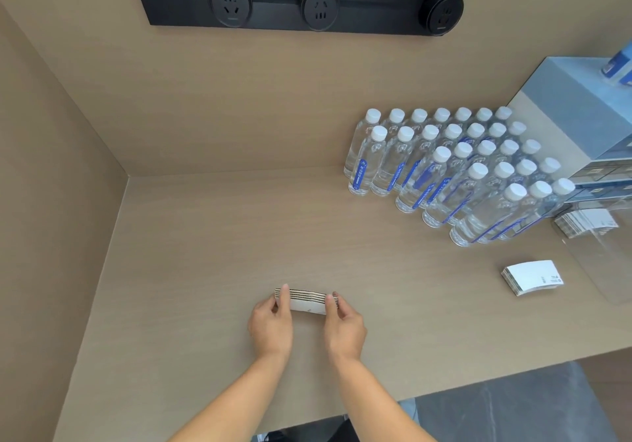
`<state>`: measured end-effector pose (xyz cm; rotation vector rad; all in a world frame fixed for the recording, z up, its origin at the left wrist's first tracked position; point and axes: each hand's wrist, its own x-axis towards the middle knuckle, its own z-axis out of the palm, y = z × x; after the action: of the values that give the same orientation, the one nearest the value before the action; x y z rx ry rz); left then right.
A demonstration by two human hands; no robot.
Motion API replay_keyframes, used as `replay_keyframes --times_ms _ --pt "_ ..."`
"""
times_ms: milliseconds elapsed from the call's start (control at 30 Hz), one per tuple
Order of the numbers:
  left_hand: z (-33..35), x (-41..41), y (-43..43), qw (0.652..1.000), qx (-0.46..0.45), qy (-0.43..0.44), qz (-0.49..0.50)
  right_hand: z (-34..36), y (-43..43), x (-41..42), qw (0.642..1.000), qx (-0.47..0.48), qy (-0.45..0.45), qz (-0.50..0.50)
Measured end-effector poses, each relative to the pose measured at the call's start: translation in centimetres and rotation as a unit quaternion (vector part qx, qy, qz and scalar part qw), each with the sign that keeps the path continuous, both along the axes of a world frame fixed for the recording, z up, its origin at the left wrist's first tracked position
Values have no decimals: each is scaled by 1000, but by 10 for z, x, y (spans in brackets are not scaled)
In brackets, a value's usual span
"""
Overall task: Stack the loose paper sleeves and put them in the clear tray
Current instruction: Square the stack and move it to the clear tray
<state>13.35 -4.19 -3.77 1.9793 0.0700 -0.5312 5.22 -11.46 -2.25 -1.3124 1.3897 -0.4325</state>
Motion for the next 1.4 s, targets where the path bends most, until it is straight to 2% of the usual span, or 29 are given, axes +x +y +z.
replay_keyframes --times_ms 100,267,467,600,900,1200,1400 --pt "1 2 -10 997 5 25 69 1 -7 4 1000 11 -9 -12" --pt "-14 10 -8 984 -99 116 89 -5 -3 0 998 10 -46 -30" --pt "-20 7 0 972 -179 108 105 -13 -1 1 995 30 -62 -73" --pt "-17 9 2 987 -138 61 51 -12 -8 5 998 11 -47 -48" --pt "-12 9 -9 982 -149 87 82 -11 -12 3 998 19 -34 -49" --pt "5 -27 -59 984 -142 100 38 10 -52 -35 993 13 -40 -111" --pt "27 -82 -122 986 -137 82 -45 32 -112 -92 985 -2 -38 -167"
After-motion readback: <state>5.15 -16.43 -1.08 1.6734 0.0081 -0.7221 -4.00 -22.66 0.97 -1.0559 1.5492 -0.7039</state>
